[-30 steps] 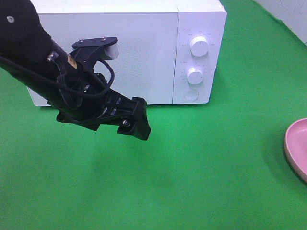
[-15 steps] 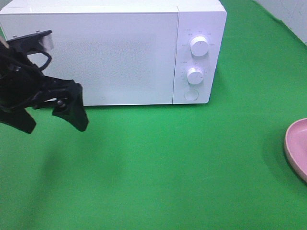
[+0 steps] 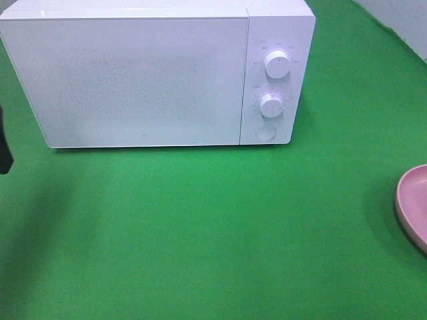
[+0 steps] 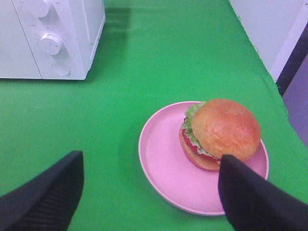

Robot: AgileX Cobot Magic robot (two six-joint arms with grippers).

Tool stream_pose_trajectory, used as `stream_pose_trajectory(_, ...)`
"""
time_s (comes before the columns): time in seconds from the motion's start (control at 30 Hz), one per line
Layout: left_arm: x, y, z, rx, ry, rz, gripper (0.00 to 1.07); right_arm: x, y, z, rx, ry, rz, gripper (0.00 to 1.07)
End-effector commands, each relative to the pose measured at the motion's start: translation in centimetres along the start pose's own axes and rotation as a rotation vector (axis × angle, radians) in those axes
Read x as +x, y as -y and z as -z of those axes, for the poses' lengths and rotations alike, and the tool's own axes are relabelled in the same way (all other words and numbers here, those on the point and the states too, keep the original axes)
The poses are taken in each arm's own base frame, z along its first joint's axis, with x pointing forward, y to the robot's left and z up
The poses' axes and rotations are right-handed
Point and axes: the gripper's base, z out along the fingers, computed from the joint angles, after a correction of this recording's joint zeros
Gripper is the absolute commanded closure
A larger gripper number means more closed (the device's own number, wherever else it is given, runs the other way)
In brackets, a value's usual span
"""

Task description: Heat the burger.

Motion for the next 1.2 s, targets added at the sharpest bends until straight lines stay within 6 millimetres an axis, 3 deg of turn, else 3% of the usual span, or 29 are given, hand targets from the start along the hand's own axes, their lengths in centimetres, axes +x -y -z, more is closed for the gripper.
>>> stream_pose_trajectory(0.03,0.9,-1.3,0.2,-0.014,-0.026,0.052,0.07,0.1,0.0,0.3,0.0,0.037,-0.001,0.33)
stream_pose_trajectory(0.1,3.0,-3.3,0.1,-0.026,-0.055,0.115,0.07,0.1,0.0,0.3,0.0,0.037,-0.001,0.33)
stream_pose_trajectory(0.27,5.0,-4.3,-0.1,-0.027,-0.053,0.169,0.07,0.1,0.0,0.3,0.0,0.037,-0.001,0.33)
stream_pose_trajectory(0.3,6.1,-4.4,0.0,-0.023,-0.046,0.19,0.07,0.1,0.0,0.3,0.0,0.037,-0.001,0.33)
stream_pose_trajectory(0.4,7.1,-4.3,0.2,-0.026,-0.034,0.187,0.07,0.1,0.0,0.3,0.0,0.037,-0.001,0.33)
stream_pose_trajectory(0.53,10.2,-3.8,0.9,-0.034,0.027,0.172,0.07,0.1,0.0,0.3,0.0,0.037,-0.001,0.33)
stream_pose_trajectory(0.7,11.6,-3.7,1.4,-0.05,0.071,0.152,0.07,0.1,0.0,0.3,0.0,0.037,-0.001,0.33)
stream_pose_trajectory(0.77,13.6,-3.3,2.1,-0.064,0.159,0.117,0.07,0.1,0.0,0.3,0.0,0.037,-0.001,0.33)
stream_pose_trajectory(1.0,15.9,-3.0,2.6,-0.085,0.318,0.098,0.07,0.1,0.0,0.3,0.0,0.037,-0.001,0.33)
stream_pose_trajectory(1.07,18.0,-2.8,3.2,-0.11,0.422,0.082,0.07,0.1,0.0,0.3,0.0,0.037,-0.001,0.33)
stream_pose_trajectory(1.2,19.6,-2.4,4.3,-0.118,0.545,0.068,0.07,0.1,0.0,0.3,0.0,0.037,-0.001,0.33)
